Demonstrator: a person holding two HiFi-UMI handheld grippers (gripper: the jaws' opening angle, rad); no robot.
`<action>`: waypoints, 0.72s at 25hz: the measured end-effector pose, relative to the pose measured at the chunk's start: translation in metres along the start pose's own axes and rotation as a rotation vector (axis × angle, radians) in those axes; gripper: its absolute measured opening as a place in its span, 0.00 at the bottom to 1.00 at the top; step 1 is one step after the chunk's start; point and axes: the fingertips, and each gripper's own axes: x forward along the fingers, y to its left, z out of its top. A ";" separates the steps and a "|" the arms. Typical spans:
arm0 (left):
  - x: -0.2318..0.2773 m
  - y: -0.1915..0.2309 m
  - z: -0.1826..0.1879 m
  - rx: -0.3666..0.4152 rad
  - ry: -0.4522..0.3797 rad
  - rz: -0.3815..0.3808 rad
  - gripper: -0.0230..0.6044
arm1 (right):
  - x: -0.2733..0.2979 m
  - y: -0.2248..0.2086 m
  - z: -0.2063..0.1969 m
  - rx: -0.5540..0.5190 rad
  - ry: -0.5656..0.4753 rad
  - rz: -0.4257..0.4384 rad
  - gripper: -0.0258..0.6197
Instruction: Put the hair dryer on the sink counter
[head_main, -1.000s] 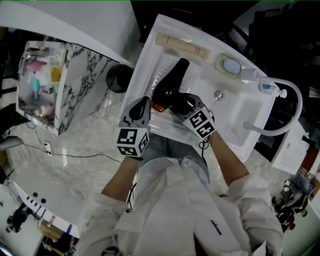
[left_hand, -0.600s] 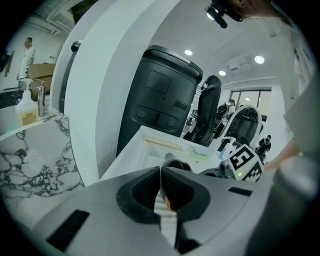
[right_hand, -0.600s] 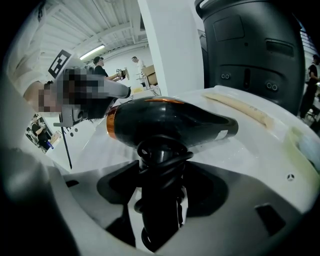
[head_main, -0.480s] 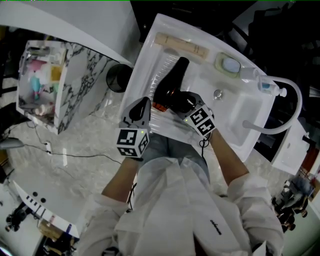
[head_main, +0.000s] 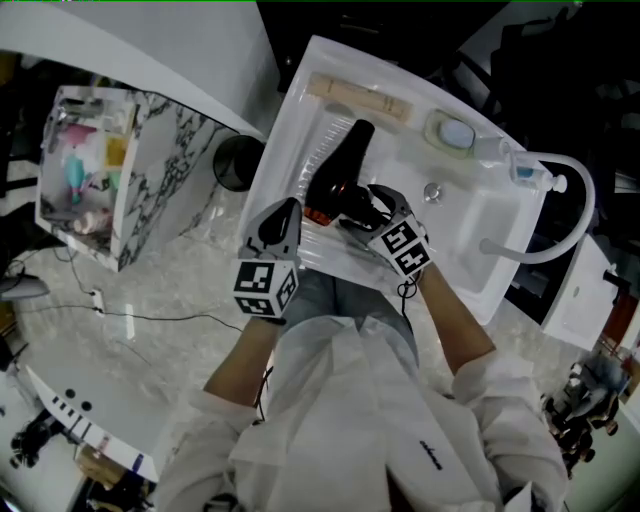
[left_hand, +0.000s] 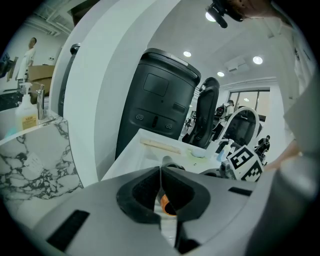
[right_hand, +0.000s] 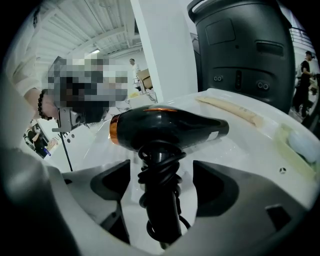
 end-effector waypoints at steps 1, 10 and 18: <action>-0.001 -0.001 0.002 0.002 -0.002 -0.001 0.09 | -0.003 -0.002 -0.001 0.009 -0.002 -0.011 0.66; -0.014 -0.013 0.024 0.024 -0.033 -0.010 0.09 | -0.062 -0.007 0.009 0.059 -0.131 -0.167 0.66; -0.036 -0.028 0.045 0.043 -0.064 -0.009 0.09 | -0.136 0.018 0.056 0.148 -0.360 -0.193 0.32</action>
